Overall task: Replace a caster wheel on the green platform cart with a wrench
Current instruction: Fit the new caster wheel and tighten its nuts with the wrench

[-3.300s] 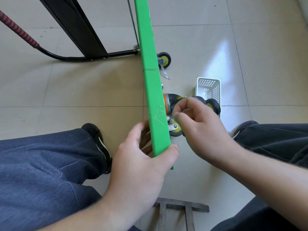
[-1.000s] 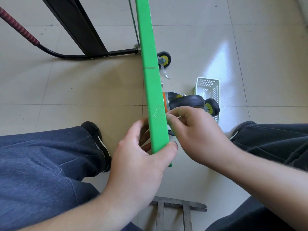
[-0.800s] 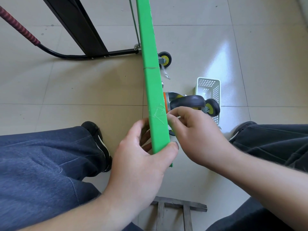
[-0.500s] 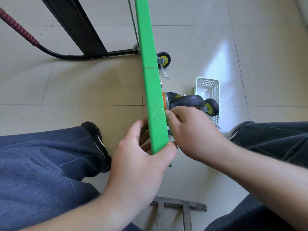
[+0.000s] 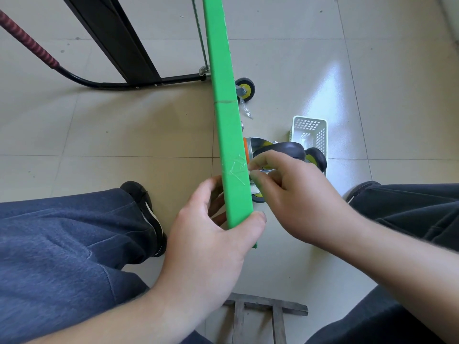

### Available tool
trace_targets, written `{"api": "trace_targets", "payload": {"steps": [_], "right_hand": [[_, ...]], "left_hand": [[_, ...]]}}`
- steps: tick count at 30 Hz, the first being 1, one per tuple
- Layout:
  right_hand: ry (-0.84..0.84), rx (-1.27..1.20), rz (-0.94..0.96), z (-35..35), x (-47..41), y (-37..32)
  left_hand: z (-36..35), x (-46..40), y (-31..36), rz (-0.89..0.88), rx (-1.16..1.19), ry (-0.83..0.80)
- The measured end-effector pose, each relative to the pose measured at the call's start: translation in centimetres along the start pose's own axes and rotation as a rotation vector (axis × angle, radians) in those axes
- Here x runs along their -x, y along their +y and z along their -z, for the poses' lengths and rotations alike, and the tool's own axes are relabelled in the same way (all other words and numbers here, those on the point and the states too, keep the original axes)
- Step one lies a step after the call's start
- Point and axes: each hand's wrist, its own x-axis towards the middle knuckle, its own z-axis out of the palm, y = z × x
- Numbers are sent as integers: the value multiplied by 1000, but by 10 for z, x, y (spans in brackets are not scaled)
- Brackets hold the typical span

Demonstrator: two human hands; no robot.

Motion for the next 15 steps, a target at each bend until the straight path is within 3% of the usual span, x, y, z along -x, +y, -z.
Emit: {"api": "trace_targets", "payload": {"steps": [6,15], "right_hand": [[-55,6,-5,-2,-2,0],[-11,3,-60,-5,-1,-4]], "left_hand": [[-1,0,-1,-6,12,-2],[-1,1,1,-6,-3,7]]}}
